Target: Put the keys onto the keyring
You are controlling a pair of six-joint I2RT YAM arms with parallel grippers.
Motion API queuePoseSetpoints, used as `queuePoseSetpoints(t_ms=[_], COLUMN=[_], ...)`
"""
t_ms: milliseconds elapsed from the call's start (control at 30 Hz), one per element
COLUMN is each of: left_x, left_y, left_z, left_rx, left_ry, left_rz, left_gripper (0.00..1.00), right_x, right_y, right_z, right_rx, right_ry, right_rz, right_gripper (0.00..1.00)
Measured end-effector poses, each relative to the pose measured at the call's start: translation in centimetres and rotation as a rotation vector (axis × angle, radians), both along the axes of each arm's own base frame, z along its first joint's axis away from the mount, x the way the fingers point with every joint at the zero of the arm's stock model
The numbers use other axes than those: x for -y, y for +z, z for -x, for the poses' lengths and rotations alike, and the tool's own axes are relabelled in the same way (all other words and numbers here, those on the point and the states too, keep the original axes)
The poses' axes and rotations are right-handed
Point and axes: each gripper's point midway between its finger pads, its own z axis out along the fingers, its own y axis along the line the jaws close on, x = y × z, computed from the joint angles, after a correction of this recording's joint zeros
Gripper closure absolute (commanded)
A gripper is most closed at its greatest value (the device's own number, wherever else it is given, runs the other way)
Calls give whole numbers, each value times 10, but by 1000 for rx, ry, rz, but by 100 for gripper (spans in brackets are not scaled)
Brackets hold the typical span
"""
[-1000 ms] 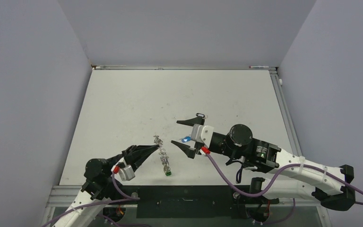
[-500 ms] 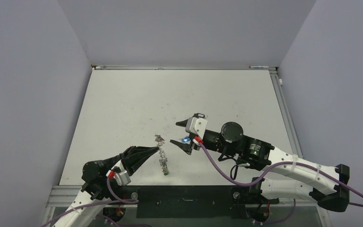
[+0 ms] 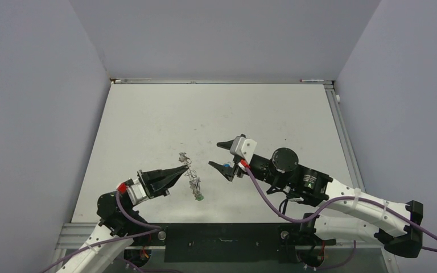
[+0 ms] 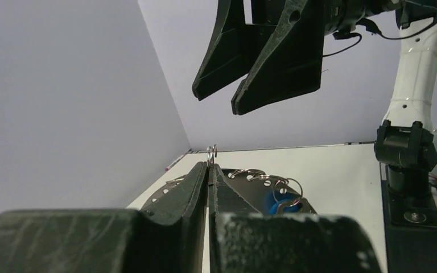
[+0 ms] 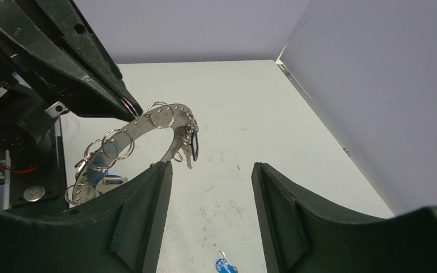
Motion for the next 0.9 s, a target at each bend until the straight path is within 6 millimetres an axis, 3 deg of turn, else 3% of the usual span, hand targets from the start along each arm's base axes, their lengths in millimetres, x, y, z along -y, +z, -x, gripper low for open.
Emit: queuePoseSetpoints(t_ms=[200,433,533,667,900], left_x=[-4,-12,-13,-10,0], left_y=[-3,2,3,-10,-34], left_z=[-12,-33,-36,-41,-46], left_rx=[-173,-465,-549,-681,-898], left_ry=[16,71,75,81,95], left_rz=[65,152,172,157,54], left_gripper=[100,100,100,100,100], right_x=[6,-6,-10,-2,16], right_y=[-12,-66,-92,-123,-158], right_z=[-31,-81,-92,-97,-116], right_rx=[-80,-299,-379,-467,-607], right_ry=[-184,-415,-464,-490,-505], right_rz=[-16,126,208,295,386], right_gripper=[41,42,41,42,43])
